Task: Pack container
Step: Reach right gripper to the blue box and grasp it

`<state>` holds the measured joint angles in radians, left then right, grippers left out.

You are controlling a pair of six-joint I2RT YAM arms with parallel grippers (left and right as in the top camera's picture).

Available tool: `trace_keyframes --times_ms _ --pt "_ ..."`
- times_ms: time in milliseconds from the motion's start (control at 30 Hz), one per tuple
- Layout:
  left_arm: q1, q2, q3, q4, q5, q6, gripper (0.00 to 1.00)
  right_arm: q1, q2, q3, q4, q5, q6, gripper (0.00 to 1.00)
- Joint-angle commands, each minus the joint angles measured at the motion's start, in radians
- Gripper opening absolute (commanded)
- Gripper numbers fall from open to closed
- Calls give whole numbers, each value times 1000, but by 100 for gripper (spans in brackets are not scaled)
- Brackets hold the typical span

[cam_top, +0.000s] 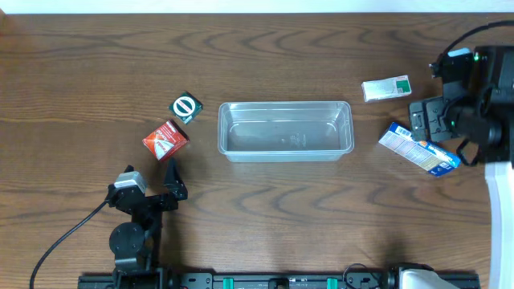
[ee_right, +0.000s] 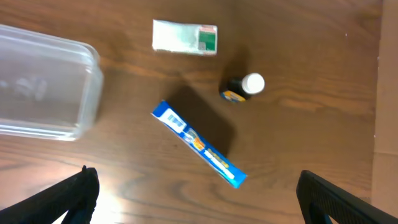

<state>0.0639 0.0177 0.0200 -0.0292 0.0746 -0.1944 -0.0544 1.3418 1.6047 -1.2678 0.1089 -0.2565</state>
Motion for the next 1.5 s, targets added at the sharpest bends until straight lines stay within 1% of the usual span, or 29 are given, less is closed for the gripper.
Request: trace_keyframes --times_ms 0,233,367,600,767,1000,1267,1467 --pt "5 1 -15 -34 11 3 98 -51 53 14 -3 16 -64 99" --pt "5 1 -15 -34 11 3 98 -112 187 14 4 -5 -131 99" --pt "5 1 -15 -34 11 3 98 -111 256 14 -27 -117 -289 99" --pt "5 1 -15 -34 11 3 98 -111 351 14 -42 -148 -390 99" --pt "5 1 -15 -34 11 3 98 -115 430 13 -41 -154 -403 99" --pt "5 1 -15 -34 11 3 98 -127 537 13 -21 -169 -422 94" --pt "5 1 -15 -34 11 3 98 -171 561 2 0 -170 -422 94" --pt "5 1 -15 -34 12 3 98 -194 561 -67 36 -171 -421 92"
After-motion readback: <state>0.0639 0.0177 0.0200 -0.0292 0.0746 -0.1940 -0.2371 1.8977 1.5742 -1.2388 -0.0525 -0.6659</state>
